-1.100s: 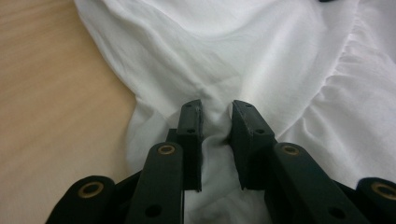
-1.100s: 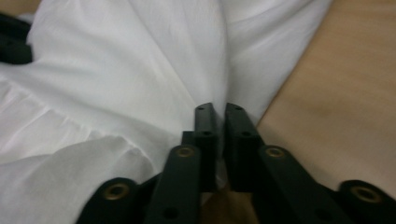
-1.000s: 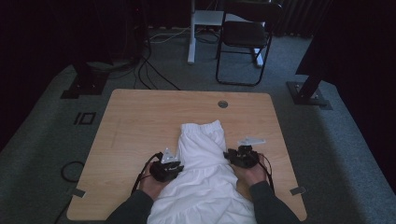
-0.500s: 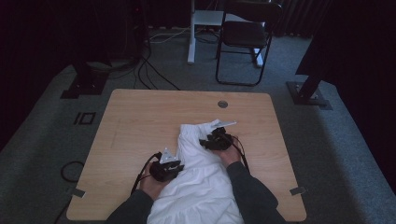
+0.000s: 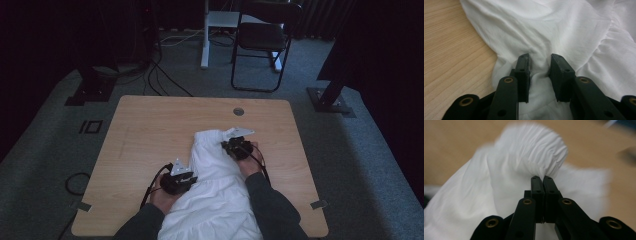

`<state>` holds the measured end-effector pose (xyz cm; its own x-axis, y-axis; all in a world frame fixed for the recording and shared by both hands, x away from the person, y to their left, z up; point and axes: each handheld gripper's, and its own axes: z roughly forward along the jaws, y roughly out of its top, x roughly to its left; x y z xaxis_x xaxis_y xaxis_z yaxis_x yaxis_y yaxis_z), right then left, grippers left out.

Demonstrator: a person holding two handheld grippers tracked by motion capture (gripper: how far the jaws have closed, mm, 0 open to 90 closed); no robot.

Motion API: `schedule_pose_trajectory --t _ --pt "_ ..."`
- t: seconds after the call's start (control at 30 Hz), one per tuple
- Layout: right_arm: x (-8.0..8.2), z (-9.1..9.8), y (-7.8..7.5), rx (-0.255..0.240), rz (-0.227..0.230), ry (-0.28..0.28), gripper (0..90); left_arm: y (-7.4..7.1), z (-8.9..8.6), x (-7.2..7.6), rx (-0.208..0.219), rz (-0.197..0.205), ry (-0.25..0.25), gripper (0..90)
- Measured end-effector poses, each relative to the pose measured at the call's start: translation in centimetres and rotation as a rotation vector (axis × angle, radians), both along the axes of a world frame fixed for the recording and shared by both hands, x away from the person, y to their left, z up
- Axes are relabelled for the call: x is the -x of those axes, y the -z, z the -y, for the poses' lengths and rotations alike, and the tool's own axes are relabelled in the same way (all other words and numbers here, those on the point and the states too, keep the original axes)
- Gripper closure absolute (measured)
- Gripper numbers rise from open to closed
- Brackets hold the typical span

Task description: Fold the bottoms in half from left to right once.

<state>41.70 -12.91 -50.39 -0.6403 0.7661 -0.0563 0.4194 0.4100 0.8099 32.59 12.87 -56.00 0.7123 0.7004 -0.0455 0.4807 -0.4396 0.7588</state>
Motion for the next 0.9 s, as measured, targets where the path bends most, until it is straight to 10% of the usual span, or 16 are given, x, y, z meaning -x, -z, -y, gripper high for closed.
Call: schedule_pose_trajectory --t 0.1,0.37,0.57,0.77,0.9 --pt "0.3 1.9 -2.1 0.041 0.129 0.108 88.9 0.0 0.1 0.0 -0.002 0.003 -0.008 63.6" --pt "-3.2 3.6 4.2 0.038 -0.089 0.173 86.4 0.0 0.4 0.0 -0.006 0.004 -0.011 61.9" --pt "-3.4 3.4 5.1 0.039 -0.111 0.183 83.3 -1.4 0.5 -0.4 -0.053 0.010 -0.035 50.5" --pt "-3.6 3.3 4.9 0.039 -0.139 0.190 83.9 -5.4 1.4 -4.4 -0.015 0.086 -0.087 38.9" --pt "-3.8 3.4 4.9 0.029 -0.151 0.193 84.1 -4.9 2.9 -9.3 0.032 0.007 -0.141 31.6"
